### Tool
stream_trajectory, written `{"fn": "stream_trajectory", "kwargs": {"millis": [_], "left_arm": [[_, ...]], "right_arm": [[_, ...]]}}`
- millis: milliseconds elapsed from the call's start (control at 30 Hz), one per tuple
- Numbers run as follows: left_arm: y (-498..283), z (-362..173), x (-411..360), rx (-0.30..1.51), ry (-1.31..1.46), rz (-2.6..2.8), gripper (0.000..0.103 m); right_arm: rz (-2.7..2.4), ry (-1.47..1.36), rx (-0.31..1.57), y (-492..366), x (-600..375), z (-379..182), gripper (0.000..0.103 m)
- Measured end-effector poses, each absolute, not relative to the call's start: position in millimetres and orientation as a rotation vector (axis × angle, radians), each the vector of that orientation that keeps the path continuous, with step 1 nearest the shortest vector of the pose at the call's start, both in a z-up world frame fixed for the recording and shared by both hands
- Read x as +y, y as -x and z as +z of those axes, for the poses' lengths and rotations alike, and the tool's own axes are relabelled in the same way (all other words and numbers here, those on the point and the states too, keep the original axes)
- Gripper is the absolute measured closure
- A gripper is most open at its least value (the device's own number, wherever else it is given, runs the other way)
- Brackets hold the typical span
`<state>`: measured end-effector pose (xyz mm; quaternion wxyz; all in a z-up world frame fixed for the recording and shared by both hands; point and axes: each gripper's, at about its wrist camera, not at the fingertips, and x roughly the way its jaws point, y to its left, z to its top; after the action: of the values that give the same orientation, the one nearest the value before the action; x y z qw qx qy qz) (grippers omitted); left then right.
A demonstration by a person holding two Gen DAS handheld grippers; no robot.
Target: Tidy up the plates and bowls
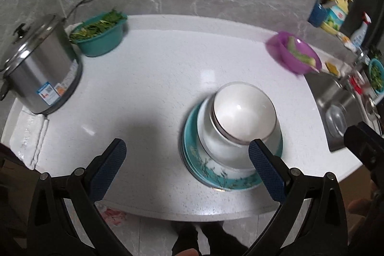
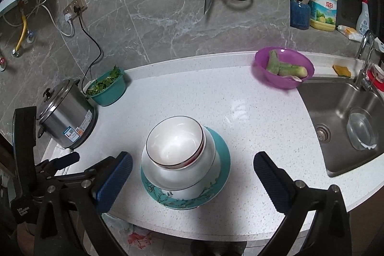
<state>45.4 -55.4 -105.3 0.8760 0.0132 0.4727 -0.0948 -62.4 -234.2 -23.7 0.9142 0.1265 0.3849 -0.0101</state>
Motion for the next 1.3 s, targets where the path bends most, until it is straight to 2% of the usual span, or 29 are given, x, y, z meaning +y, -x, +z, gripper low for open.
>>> {"fn": "stream_trajectory", "kwargs": {"millis": [267, 1300], "left_arm": [[-47, -90, -69, 0.950, -0.019, -0.213, 0.000], [-42, -96, -102, 0.957, -0.192, -0.059, 0.000]], "right_arm": [[0.001, -0.252, 0.783, 55, -247, -20, 0.000], [0.019, -0.240, 0.774, 55, -259, -17, 0.000]]}}
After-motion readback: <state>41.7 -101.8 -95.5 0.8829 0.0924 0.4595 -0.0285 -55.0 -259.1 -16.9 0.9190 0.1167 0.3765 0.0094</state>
